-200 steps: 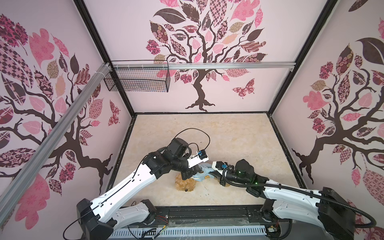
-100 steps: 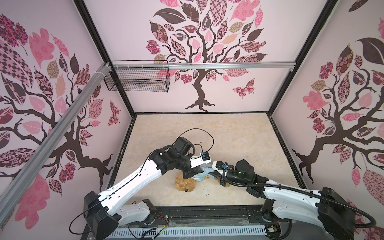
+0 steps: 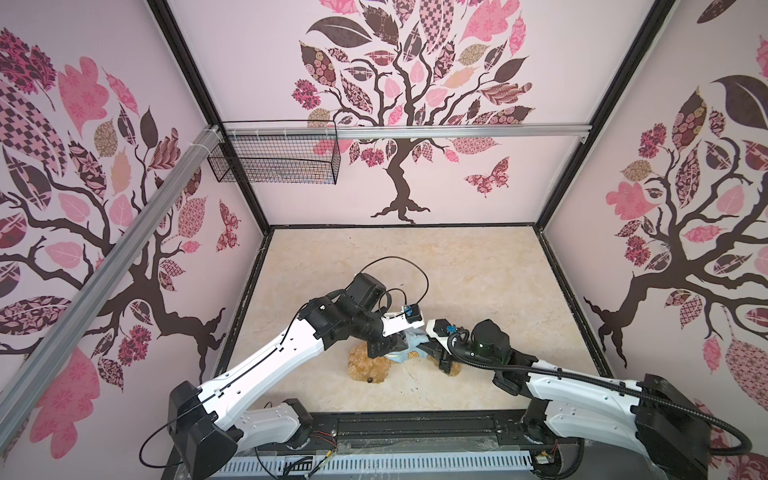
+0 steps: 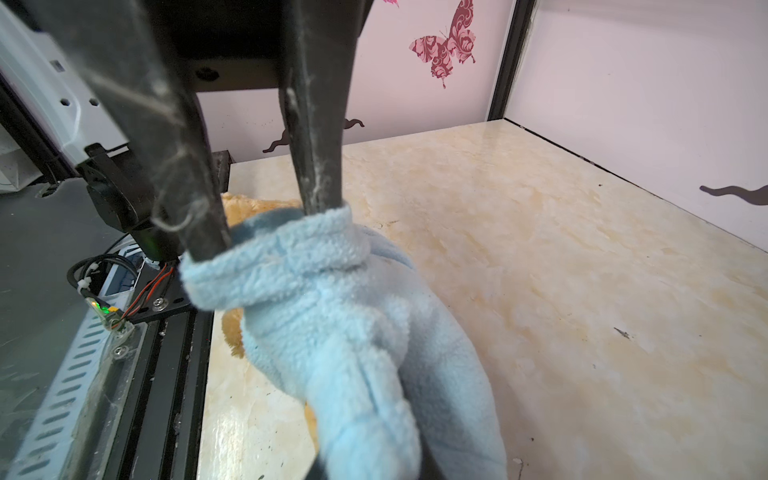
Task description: Dress the teddy bear
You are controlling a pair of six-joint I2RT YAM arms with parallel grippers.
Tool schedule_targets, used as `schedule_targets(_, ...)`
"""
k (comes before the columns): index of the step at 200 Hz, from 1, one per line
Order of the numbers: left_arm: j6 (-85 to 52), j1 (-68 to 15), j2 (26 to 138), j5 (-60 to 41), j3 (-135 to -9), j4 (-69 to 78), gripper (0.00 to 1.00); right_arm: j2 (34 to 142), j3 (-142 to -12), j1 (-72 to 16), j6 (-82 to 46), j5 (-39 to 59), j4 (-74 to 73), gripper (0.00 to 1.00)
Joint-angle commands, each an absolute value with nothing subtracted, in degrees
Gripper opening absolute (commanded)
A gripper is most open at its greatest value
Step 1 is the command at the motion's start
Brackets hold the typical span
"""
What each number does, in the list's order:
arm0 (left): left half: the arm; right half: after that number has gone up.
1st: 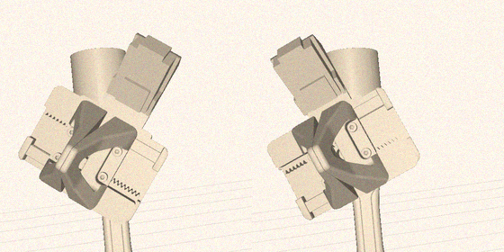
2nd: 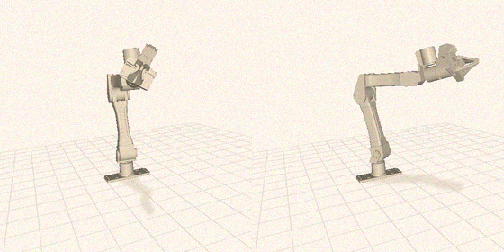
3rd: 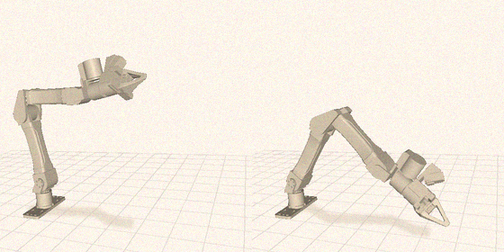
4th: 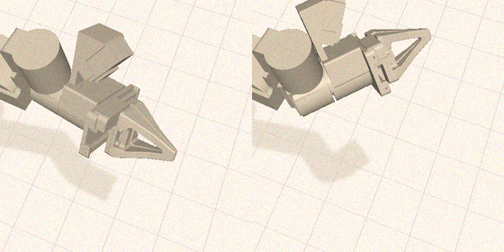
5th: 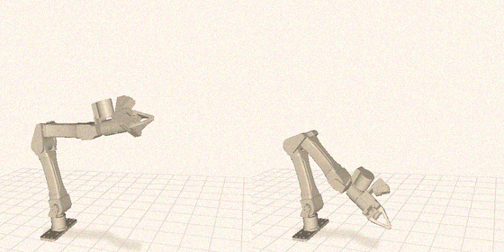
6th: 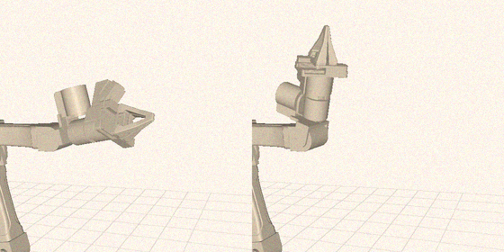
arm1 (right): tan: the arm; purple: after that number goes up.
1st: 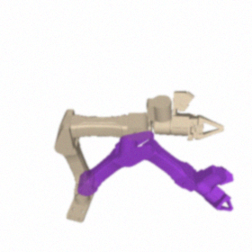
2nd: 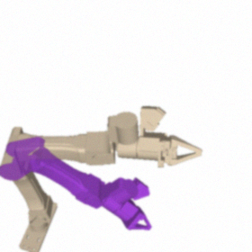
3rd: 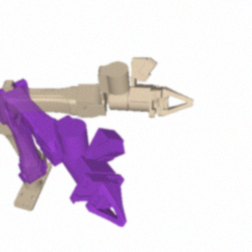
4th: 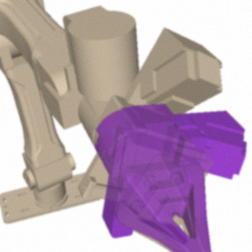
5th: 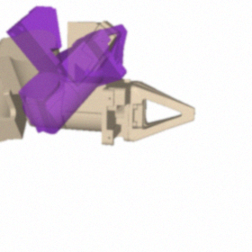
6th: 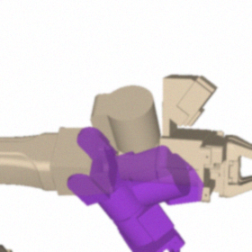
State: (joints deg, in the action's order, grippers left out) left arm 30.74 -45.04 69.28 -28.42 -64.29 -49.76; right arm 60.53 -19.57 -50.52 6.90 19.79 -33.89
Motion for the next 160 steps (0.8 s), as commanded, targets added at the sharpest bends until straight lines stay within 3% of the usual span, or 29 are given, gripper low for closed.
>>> schedule_targets(1, 32.6, -45.4, 70.0, -26.9, -64.6, -50.7, 0.33, 59.5, -20.1, -50.8, 3.3, 21.9, -40.6, 0.1)
schedule_targets(64, 31.2, -47.5, 72.2, -27.8, -62.1, -46.1, 0.32, 63.0, -20.4, -50.8, -8.5, 26.8, -54.8, 0.1)
schedule_targets(138, 23.3, -45.2, 64.3, -32.0, -57.6, -36.9, 0.0, 59.0, -13.7, -50.1, -9.9, 19.8, -53.6, 0.07)
schedule_targets(160, 17.9, -42.6, 61.5, -37.2, -56.5, -31.4, 0.0, 57.9, -12.3, -50.1, -8.6, 18.7, -51.3, 0.06)
